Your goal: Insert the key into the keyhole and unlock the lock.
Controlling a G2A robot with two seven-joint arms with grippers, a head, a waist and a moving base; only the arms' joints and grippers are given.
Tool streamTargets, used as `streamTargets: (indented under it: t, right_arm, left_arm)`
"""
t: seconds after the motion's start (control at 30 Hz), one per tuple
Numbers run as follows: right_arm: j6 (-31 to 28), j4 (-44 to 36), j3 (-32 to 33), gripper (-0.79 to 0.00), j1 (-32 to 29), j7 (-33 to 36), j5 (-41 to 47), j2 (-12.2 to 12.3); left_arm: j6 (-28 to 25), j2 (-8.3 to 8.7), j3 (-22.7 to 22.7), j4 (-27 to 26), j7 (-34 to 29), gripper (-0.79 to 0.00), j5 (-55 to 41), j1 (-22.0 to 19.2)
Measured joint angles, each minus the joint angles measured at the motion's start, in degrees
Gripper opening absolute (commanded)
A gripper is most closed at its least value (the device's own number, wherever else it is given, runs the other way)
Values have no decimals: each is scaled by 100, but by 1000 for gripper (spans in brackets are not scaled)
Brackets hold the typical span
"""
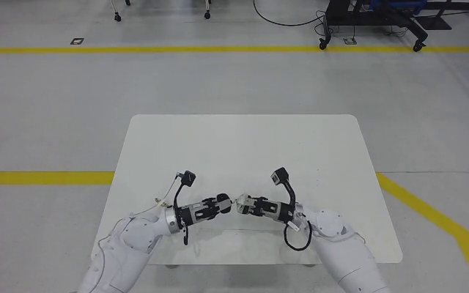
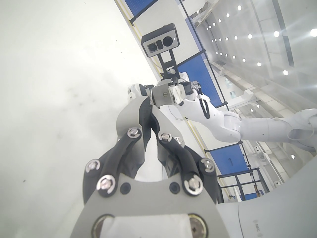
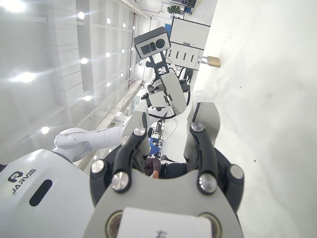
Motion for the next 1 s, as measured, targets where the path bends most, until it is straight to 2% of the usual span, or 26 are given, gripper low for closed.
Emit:
streamTargets:
  t: [0.07, 0.13, 0.3, 0.37, 0.7, 0.73, 0.77, 1.0]
  right_arm:
    - [33, 0, -9, -696, 2, 81, 42, 4]
    - [80, 0, -27, -653, 7, 189, 84, 8]
    - [188, 21, -103, -714, 42, 297, -27, 12]
    - [201, 24, -132, -785, 55, 297, -69, 11]
    - [250, 0, -182, -785, 75, 477, -309, 46]
    - [253, -11, -190, -785, 73, 498, -333, 49]
    - [248, -27, -198, -785, 68, 516, -342, 52]
    - [111, -66, -151, -785, 38, 539, -173, 70]
  left_arm:
    - [-6, 26, -45, -21, -61, -785, 30, 48]
    - [-3, 46, -78, -42, -104, -785, 37, 78]
    - [24, 78, -78, -93, -284, -785, 23, 79]
    - [64, 84, -60, -112, -325, -785, -5, 76]
    - [147, 114, -42, -112, -349, -785, -27, 48]
    - [160, 117, -45, -112, -346, -514, -40, 48]
    - [176, 121, -47, -116, -346, -6, -52, 49]
    - [218, 153, -110, -124, -310, 0, -60, 67]
